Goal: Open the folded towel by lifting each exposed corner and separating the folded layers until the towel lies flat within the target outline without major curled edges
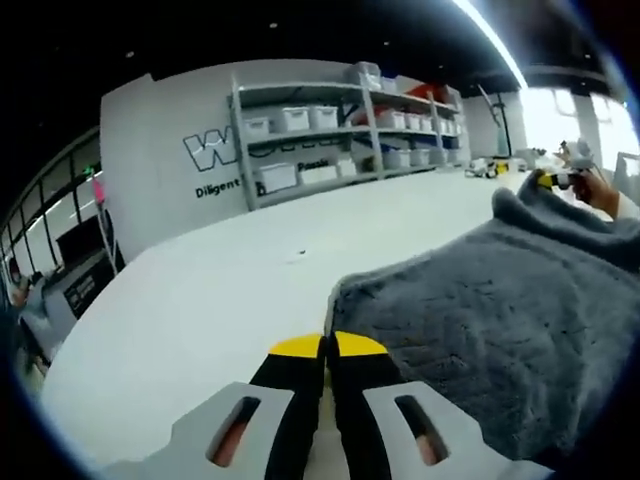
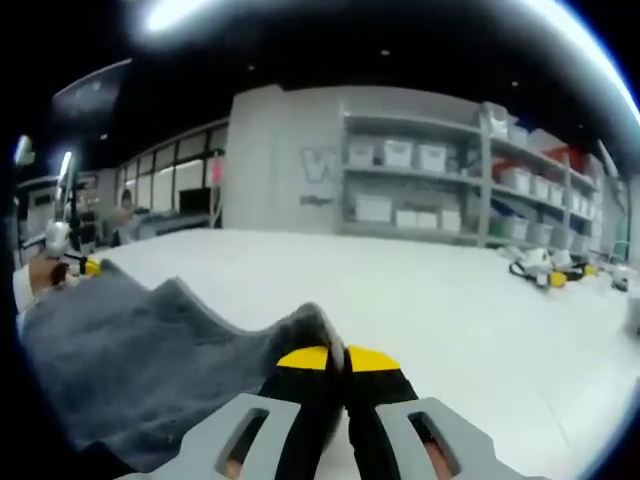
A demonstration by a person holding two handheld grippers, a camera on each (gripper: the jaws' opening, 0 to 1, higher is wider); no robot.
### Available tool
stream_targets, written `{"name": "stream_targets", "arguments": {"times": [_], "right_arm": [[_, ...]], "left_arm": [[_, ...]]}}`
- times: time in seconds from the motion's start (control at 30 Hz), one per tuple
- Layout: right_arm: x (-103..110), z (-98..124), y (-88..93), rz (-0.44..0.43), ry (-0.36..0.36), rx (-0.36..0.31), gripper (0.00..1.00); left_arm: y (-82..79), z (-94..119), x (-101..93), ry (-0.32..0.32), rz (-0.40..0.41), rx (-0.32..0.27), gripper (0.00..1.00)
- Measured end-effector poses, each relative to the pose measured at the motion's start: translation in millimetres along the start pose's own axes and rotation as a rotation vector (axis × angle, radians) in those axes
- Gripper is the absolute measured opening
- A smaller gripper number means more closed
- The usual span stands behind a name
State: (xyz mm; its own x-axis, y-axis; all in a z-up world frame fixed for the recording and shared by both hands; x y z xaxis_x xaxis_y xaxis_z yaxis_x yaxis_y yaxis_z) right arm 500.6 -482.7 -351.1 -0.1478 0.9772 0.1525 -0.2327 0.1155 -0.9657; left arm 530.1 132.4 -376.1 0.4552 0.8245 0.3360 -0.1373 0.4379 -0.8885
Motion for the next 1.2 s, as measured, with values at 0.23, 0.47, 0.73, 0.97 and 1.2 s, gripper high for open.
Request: {"name": "stream_targets", "arguments": {"times": [0.23, 0.47, 0.73, 0.97, 1.2], "right_arm": [[-1.1, -1.1, 0.0, 0.006, 0.004, 0.0, 0.0], [-2.2, -1.6, -0.2, 0.012, 0.009, 0.001, 0.0], [-0.8, -1.5, 1.7, 0.021, 0.013, 0.009, 0.0], [-0.3, -0.5, 3.1, 0.029, 0.019, 0.014, 0.0], [1.6, 1.2, 3.8, 0.041, 0.024, 0.015, 0.0]], "left_arm": [[6.0, 1.4, 12.2, -0.036, -0.034, 0.027, 0.02], [7.0, 4.7, 21.0, -0.066, -0.079, 0.037, 0.02], [16.2, 14.5, 37.8, -0.08, -0.027, 0.036, 0.02], [23.4, 26.4, 52.5, -0.104, 0.006, 0.041, 0.02], [25.8, 27.8, 54.8, -0.11, -0.004, 0.049, 0.02]]}}
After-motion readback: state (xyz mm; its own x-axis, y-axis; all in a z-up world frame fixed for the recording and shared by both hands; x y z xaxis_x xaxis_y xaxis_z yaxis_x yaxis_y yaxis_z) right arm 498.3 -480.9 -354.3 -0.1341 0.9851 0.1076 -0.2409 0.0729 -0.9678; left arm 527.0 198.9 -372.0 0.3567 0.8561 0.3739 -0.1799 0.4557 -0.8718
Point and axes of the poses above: the point that each gripper's makers call its tool centre point, and the gripper's own axes: z roughly backward along the fingers, x roughly to its left, y roughly out of its underside, the point moved 5 cm from there along z, roughly backward along the fingers, and after that the axes turned 11 degrees about -z, right-handed, at the moved point
